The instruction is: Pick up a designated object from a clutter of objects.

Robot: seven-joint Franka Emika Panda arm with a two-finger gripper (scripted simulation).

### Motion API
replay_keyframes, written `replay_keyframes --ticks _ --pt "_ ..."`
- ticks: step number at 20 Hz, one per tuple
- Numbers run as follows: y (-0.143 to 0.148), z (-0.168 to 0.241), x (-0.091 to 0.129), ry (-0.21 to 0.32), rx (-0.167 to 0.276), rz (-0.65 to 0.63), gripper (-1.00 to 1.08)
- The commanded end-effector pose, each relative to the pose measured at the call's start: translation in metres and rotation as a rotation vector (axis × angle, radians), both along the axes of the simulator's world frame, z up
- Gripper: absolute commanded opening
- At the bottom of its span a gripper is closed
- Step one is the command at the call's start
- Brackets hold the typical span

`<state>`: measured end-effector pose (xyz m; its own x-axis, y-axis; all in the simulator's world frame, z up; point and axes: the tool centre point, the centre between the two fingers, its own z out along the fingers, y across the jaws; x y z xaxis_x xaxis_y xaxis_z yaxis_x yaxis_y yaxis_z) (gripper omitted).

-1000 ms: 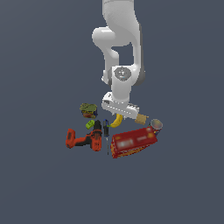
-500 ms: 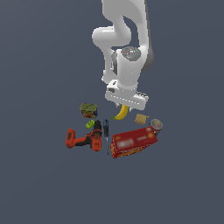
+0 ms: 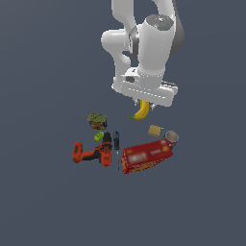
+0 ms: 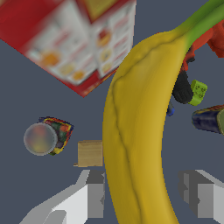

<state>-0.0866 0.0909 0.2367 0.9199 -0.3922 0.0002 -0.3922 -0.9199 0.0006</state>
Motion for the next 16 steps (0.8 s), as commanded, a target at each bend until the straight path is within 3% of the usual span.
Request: replay_keyframes --ticks 1,16 --pt "0.007 0.024 0.001 -0.001 0.000 0.000 -1.00" --pt "0.041 0.140 0.013 0.000 0.000 -0.001 -1.00"
